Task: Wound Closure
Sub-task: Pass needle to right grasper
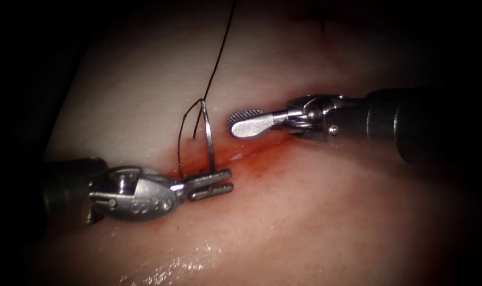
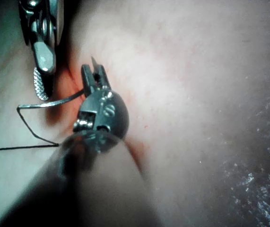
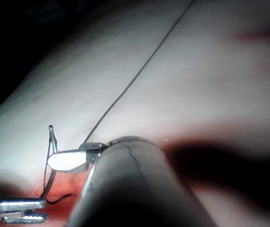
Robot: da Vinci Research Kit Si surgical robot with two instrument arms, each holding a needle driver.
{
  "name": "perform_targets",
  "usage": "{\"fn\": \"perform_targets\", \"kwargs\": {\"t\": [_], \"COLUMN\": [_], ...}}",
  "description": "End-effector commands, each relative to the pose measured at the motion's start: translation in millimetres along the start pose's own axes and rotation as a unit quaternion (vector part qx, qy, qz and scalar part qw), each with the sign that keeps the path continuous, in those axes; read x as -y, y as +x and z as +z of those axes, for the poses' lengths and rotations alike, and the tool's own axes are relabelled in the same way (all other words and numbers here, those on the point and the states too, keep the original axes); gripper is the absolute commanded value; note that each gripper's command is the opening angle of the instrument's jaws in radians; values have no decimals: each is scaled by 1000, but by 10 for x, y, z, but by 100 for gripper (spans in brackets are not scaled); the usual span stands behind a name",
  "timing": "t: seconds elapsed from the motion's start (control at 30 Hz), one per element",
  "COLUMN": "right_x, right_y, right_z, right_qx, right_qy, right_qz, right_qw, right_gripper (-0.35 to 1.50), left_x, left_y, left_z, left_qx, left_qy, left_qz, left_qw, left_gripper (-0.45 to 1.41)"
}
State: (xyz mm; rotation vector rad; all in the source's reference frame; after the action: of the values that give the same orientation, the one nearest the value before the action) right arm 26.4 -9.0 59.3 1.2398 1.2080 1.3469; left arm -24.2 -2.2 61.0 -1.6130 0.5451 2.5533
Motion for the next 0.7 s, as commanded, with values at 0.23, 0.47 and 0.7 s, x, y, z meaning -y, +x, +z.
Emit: {"fn": "perform_targets", "kwargs": {"t": [0.23, 0.47, 0.7], "right_x": [-5, -7, -4], "right_y": [-2, -6, -11], "right_z": [29, 33, 34], "right_qx": [-4, 4, 15], "right_qy": [-1, -10, -20], "right_qz": [-4, -3, 3], "right_qw": [1000, 1000, 1000], "right_gripper": [128, 125, 115], "left_x": [-4, -5, -4], "left_y": [3, 12, 13], "left_z": [11, 11, 13], "left_qx": [4, 8, 9], "left_qy": [4, 5, 5], "left_qz": [17, 26, 28], "left_qw": [1000, 1000, 1000], "left_gripper": [-45, -45, -45]}}
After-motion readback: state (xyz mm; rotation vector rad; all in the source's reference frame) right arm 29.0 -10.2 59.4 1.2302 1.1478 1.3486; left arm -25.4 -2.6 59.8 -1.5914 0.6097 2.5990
